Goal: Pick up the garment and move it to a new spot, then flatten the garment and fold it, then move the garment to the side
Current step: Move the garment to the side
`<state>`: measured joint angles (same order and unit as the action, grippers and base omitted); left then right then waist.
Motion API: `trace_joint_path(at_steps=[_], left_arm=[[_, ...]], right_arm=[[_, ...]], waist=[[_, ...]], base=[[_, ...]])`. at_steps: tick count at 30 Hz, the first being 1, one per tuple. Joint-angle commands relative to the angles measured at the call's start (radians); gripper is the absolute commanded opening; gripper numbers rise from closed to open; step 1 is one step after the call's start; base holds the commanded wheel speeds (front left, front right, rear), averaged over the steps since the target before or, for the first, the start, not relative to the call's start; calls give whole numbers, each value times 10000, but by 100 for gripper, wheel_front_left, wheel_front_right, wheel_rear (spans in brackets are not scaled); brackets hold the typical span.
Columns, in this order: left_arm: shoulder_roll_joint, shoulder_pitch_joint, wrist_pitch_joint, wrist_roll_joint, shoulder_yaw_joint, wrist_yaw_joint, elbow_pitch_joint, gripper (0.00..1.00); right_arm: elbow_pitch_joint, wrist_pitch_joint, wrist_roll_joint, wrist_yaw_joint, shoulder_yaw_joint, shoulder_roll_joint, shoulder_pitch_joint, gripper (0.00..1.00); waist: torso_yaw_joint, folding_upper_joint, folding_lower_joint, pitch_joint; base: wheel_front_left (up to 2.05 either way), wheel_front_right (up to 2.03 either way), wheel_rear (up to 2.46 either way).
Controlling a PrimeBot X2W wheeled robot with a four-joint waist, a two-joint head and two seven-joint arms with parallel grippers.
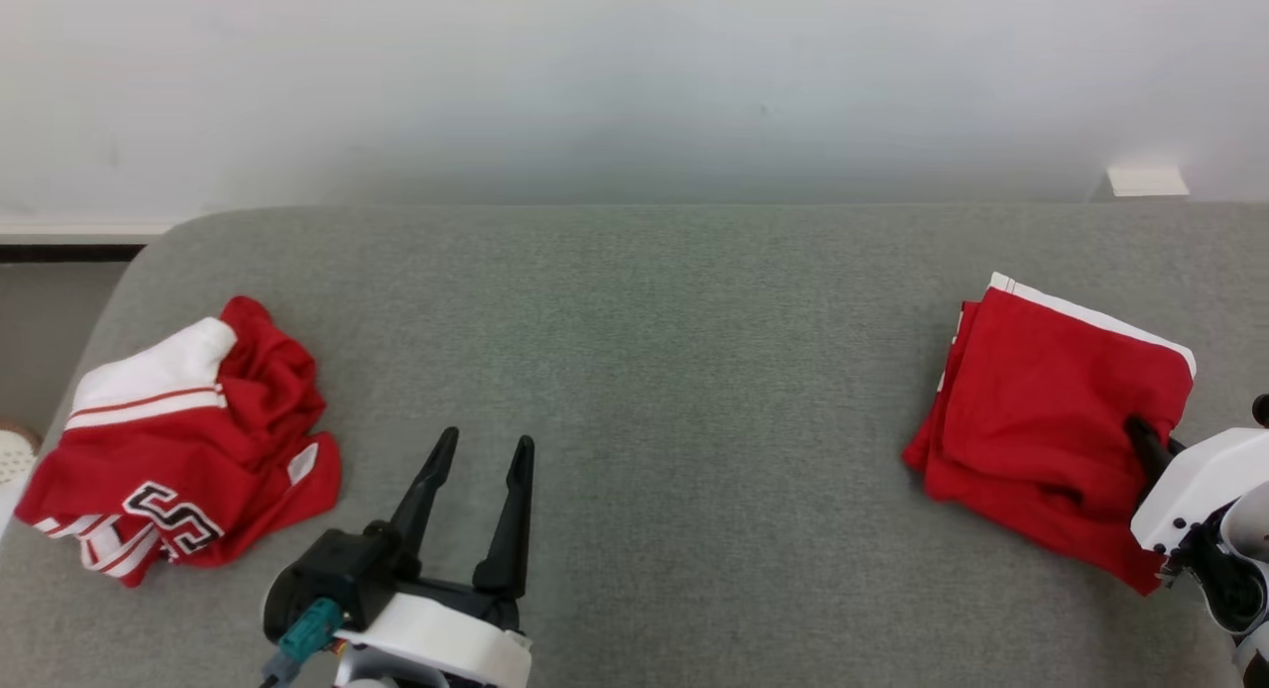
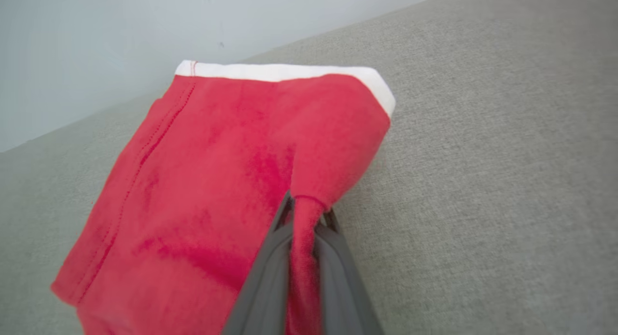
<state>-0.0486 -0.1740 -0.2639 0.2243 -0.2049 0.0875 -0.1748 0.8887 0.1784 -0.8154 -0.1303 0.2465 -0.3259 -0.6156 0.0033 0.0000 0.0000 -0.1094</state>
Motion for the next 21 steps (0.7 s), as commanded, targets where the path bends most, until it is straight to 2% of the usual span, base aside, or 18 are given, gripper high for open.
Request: trace_joint_path(at_steps=[1, 11, 14, 21], left_arm=[[-38, -50, -4, -73, -36, 22, -5, 100], [-38, -152, -4, -121, -723, 99, -116, 100], [-39, -212, -4, -196, -794, 111, -114, 100], [-74, -622, -4, -591, -807, 253, -11, 100]], right_arm=[[-58, -48, -116, -6, 32, -43, 57, 0], [-362, -246, -389, -6, 463, -53, 186, 0], [-482, -377, -58, -6, 828, -121, -44, 0], [-298, -305, 855, -5, 1808, -565, -1112, 0]], waist=[[-390, 0, 0, 13], [-1565, 0, 0, -67], [-1839, 0, 0, -262], [-1877, 0, 0, -1145]], base=[[0, 0, 0], [0, 0, 0], [0, 0, 0], [0, 0, 0]])
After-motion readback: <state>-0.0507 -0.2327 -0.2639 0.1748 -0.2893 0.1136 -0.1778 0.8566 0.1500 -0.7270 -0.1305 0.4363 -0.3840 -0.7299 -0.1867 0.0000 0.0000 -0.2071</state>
